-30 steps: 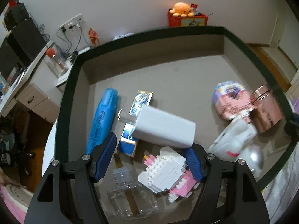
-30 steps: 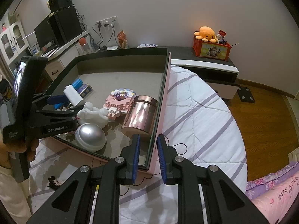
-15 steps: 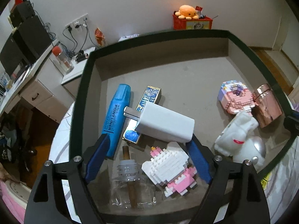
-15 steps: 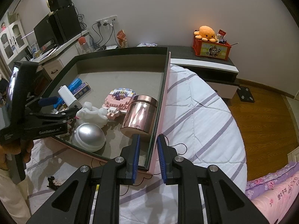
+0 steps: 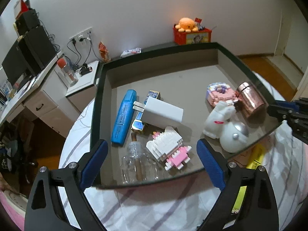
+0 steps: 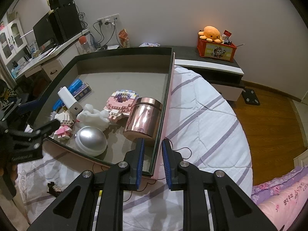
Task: Organize rigid objects
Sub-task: 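Lower the charger into the pink box and open the left tool, then withdraw the left tool and close it on the black hair clip, then lift the black hair clip with the left tool and carry it over the box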
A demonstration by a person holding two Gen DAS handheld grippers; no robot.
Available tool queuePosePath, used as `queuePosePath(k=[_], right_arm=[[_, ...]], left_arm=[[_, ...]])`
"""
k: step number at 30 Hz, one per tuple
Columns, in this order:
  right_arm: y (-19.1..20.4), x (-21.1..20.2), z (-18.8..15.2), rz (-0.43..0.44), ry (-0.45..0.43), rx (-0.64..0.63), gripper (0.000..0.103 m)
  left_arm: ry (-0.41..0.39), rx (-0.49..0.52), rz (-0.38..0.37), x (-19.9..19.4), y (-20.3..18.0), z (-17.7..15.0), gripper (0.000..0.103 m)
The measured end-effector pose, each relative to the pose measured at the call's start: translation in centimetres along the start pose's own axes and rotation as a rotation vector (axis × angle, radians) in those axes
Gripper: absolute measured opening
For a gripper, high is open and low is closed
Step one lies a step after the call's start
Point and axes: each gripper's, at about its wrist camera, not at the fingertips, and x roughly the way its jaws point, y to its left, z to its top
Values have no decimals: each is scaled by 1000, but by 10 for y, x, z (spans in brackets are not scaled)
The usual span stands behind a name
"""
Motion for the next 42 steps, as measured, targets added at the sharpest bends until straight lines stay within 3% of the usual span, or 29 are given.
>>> queuePosePath(k=[4,12,24,29,30,34,42], right_arm=[[2,0,0,-11,5,-10,20],[3,0,-1,-13,7,-10,20],[4,0,-1,-3,1,-21,20],[-4,-10,-10,49,-54,14,21],[-6,-14,-12,55,-68,24,23],[-15,-31,-28,36,-126,56,50],[-22,-33,-76,56,-92,76,50]], left_arm=[[-35,-30,-67,-19,1,-10,98],[-87,-59,-61,-50,-4,-38,101],[-23,52,-144,-47,-62,-85,102],[0,50,-166,-44,-76,-96,102],[4,44,-178,-44,-78,-97,102],[30,50,-177,-36,-87,-102,102],[56,17,-190,-23,-88,-101,102]])
